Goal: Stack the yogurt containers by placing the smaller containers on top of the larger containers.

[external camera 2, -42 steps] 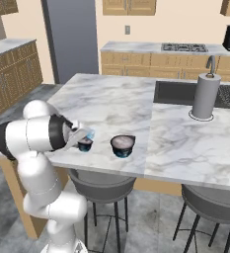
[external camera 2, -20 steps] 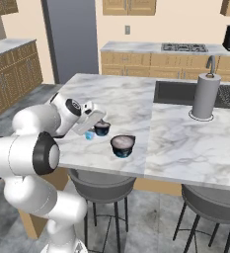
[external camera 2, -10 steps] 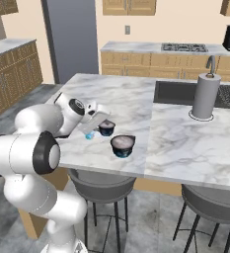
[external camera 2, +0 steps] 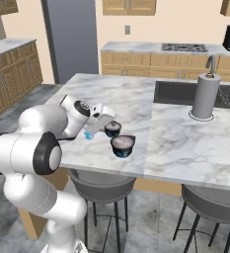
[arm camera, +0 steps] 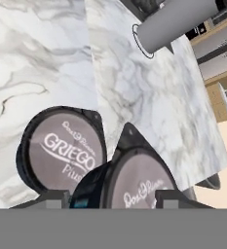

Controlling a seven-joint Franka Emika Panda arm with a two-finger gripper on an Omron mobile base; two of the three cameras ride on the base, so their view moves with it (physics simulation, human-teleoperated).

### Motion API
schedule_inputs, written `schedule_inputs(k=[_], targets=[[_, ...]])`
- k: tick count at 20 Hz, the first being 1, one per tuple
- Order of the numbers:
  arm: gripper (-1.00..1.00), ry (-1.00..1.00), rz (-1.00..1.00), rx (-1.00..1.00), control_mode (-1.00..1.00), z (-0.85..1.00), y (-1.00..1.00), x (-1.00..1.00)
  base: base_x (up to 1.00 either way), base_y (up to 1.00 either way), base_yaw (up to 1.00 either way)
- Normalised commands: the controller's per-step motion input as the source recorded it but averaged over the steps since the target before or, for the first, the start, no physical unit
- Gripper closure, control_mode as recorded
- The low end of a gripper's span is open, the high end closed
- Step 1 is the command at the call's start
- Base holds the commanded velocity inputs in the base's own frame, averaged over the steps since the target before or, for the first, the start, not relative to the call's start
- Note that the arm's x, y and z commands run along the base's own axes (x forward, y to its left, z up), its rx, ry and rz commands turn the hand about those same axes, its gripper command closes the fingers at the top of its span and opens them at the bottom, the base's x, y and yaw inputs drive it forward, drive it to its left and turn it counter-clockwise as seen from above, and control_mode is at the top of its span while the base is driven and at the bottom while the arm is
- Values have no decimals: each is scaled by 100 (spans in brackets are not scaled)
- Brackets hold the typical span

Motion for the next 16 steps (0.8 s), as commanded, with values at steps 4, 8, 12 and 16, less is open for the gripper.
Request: schedule_inputs(k=[4,8,12,16], targets=[[100,0,-5,0,-100,0,-5,1,0,0,0],[100,0,-3,0,-100,-6,-2,11,0,0,0],[100,0,-2,0,-100,-3,-11,12,0,0,0],[100,0,-2,0,-100,-3,-9,8,0,0,0]])
